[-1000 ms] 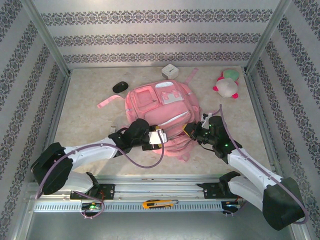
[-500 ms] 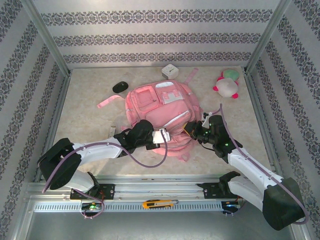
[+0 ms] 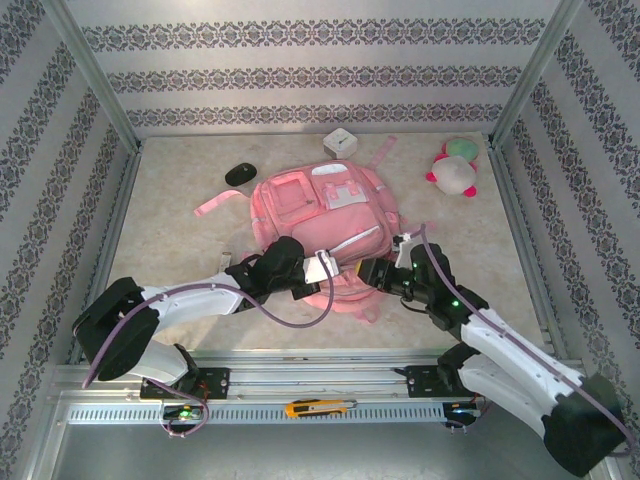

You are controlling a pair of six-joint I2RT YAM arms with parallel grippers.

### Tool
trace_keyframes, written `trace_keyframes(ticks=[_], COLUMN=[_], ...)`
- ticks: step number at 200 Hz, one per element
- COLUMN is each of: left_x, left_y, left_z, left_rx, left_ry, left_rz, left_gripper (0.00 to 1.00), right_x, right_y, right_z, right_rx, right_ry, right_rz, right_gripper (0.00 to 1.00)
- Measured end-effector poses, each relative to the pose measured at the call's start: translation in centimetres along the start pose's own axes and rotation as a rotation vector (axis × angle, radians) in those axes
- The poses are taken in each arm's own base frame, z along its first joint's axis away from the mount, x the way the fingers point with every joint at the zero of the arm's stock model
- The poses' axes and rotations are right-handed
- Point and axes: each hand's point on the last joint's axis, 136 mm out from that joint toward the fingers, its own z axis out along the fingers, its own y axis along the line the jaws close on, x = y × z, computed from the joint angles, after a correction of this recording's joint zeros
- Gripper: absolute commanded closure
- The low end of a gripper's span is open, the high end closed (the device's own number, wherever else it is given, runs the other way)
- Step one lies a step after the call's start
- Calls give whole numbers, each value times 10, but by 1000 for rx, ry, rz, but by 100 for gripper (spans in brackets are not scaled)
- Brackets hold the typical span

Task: Pack the student bag

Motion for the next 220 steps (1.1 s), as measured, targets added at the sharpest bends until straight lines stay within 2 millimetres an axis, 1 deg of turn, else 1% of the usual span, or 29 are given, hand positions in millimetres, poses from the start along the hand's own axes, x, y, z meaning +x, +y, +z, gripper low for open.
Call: trace_keyframes(ticks=[28,43,69,82,90,117,137,162,193,208,220], left_x=[-7,-11,-15,-15,-14,-13,-13,-10,-11,-11,-11], left_y=[1,-1,-9,-13,-16,-17,-16,-16,-15,-16,-15], left_z=[-4,-6,-9,-10,-10,-9,-10,-10,-11,-11,-11], left_rx=[41,67,132,164,181,209,212,220,226,229,227], left_ry=[15,24,39,48,54,65,68,75,71,70,71], left_rz=[-59,-92,-159,-187,-203,-239,-255,-272,-286,-291,-297], left_gripper=[100,100,100,100,100,100,100,100,100,100,100], right_x=[4,7,14,17,18,25,30,33,33,34,33], right_y=[-2,4,22,28,29,20,14,10,4,-1,-5], right_z=[-15,-17,-12,-4,2,22,31,36,39,41,44], right_rx=[70,92,130,154,175,252,289,310,349,376,396], right_ry=[-26,-7,43,68,85,144,181,202,196,194,195], right_rz=[-80,-120,-213,-262,-287,-345,-373,-400,-417,-425,-430], right_gripper=[59,60,60,59,60,59,59,60,62,65,73])
